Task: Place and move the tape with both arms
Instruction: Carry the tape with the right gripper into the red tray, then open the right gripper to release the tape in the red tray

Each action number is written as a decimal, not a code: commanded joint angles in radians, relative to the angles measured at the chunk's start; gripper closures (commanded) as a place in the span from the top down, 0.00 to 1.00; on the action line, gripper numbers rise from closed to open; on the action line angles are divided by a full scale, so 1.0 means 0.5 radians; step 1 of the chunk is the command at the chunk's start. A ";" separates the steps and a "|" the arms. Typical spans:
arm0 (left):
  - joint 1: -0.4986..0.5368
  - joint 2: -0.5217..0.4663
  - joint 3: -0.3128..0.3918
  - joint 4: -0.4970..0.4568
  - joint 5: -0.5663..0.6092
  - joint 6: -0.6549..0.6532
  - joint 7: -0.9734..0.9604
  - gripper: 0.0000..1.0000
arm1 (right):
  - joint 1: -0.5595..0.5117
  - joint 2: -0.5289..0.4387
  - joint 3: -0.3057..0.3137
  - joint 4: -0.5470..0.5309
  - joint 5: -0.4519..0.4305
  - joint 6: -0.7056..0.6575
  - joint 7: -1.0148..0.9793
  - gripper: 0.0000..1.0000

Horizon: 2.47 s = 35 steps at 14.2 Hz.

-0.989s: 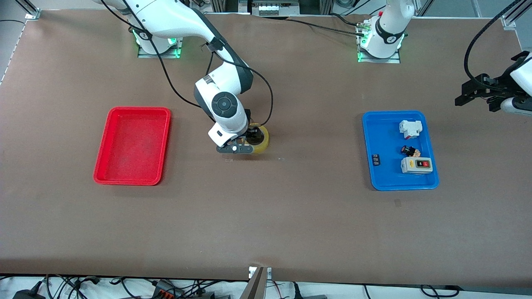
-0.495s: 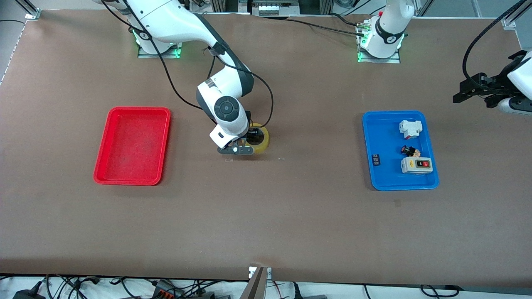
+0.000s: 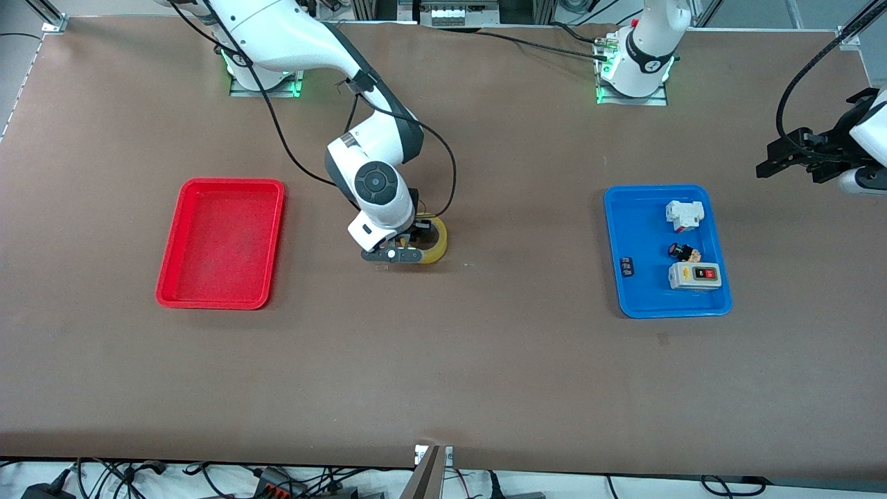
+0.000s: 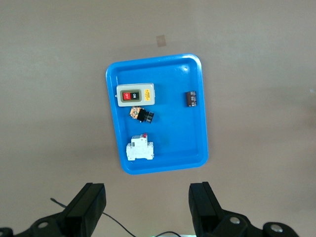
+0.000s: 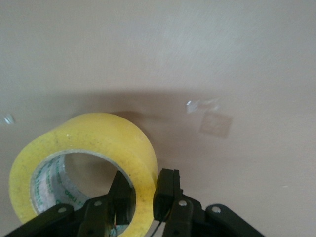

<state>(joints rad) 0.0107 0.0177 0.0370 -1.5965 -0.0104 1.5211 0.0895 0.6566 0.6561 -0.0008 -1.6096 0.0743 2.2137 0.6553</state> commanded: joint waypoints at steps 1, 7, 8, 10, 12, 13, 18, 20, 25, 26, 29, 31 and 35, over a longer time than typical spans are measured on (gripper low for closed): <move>-0.009 -0.026 -0.010 0.011 0.054 0.013 -0.062 1.00 | -0.138 -0.244 -0.063 0.004 -0.007 -0.205 -0.046 0.00; -0.003 -0.005 -0.007 0.002 0.051 0.102 -0.062 1.00 | -0.824 -0.567 -0.075 -0.382 -0.026 -0.458 -0.855 0.00; -0.006 -0.002 -0.007 0.002 0.051 0.112 -0.062 1.00 | -0.944 -0.573 -0.078 -0.437 -0.053 -0.415 -0.993 0.00; -0.009 0.008 -0.007 0.002 0.051 0.124 -0.065 1.00 | -1.101 -0.618 -0.078 -0.636 -0.182 -0.225 -1.157 0.00; -0.009 0.008 -0.010 -0.001 0.051 0.124 -0.065 1.00 | -1.221 -0.656 -0.078 -0.842 -0.268 -0.029 -1.258 0.00; -0.009 0.008 -0.010 -0.004 0.051 0.124 -0.065 1.00 | -1.276 -0.656 -0.078 -0.879 -0.271 -0.013 -1.304 0.00; -0.009 0.017 -0.007 -0.001 0.051 0.121 -0.081 1.00 | -1.359 -0.622 -0.078 -0.974 -0.281 0.021 -1.375 0.00; -0.009 0.017 -0.010 0.002 0.048 0.121 -0.081 1.00 | -1.359 -0.622 -0.078 -1.030 -0.281 0.082 -1.378 0.02; -0.009 0.017 -0.010 0.008 0.042 0.121 -0.081 1.00 | -1.350 -0.668 -0.075 -1.000 -0.277 0.055 -1.372 1.00; -0.009 0.017 -0.007 0.011 0.042 0.121 -0.081 1.00 | -1.347 -0.713 -0.069 -0.932 -0.277 -0.082 -1.363 1.00; -0.009 0.017 -0.010 0.011 0.042 0.121 -0.081 1.00 | -1.304 -0.751 -0.051 -0.440 -0.277 -0.649 -1.369 1.00; -0.009 0.020 -0.010 0.014 0.042 0.121 -0.081 1.00 | -1.298 -0.723 -0.047 -0.035 -0.247 -1.057 -1.363 1.00; -0.012 0.020 -0.010 0.014 0.042 0.118 -0.081 1.00 | -1.255 -0.723 -0.051 0.512 -0.241 -1.447 -1.390 1.00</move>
<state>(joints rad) 0.0106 0.0250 0.0344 -1.5982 -0.0103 1.5769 0.0611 0.0239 0.2621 -0.0259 -1.4910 -0.0520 1.5968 -0.0192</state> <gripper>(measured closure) 0.000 0.000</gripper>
